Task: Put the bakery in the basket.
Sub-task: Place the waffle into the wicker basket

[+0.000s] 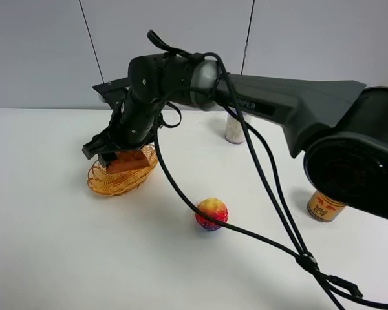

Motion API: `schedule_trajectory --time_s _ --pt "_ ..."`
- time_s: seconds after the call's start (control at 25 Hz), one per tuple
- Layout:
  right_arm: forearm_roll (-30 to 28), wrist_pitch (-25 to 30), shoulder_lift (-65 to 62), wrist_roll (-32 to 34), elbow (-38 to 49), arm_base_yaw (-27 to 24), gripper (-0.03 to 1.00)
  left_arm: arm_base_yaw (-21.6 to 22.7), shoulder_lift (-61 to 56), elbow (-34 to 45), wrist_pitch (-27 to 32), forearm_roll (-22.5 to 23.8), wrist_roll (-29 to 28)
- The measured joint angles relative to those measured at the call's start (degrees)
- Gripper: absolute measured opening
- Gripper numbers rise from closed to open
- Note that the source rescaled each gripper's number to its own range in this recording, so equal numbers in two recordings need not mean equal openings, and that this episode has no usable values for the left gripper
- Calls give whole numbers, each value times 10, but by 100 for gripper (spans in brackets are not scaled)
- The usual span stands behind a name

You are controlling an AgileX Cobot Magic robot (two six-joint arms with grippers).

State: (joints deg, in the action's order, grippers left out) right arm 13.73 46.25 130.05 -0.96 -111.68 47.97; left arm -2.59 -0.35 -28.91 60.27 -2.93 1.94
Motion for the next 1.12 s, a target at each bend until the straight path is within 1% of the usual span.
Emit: schedule_trajectory --time_s 0.16,0.2,0.24,0.28,0.32,0.4,0.48,0.56,0.72,0.88,1.0,1.12 --pt "0 -35 10 0 0 1 0 0 0 0 0 0 0" --pt "0 -43 10 -1 -1 1 4 0 0 0 0 0 0" --pt "0 -54 10 -2 -1 1 18 0 0 0 0 0 0" --pt "0 -63 13 -3 -2 1 34 0 0 0 0 0 0" --pt "-1 -73 16 -4 -3 1 47 0 0 0 0 0 0" --pt "-7 -87 26 -5 -5 0 60 0 0 0 0 0 0" --pt "-14 -89 37 -5 -5 -2 64 0 0 0 0 0 0" --pt "-17 -90 45 -5 -5 -3 65 0 0 0 0 0 0" --pt "-29 -84 45 0 -5 -4 66 0 0 0 0 0 0" --pt "-79 -48 23 10 -5 -4 66 0 0 0 0 0 0" --pt "-118 -32 -24 10 -5 -6 66 0 0 0 0 0 0" --pt "-150 -21 -99 10 -5 -14 66 0 0 0 0 0 0"
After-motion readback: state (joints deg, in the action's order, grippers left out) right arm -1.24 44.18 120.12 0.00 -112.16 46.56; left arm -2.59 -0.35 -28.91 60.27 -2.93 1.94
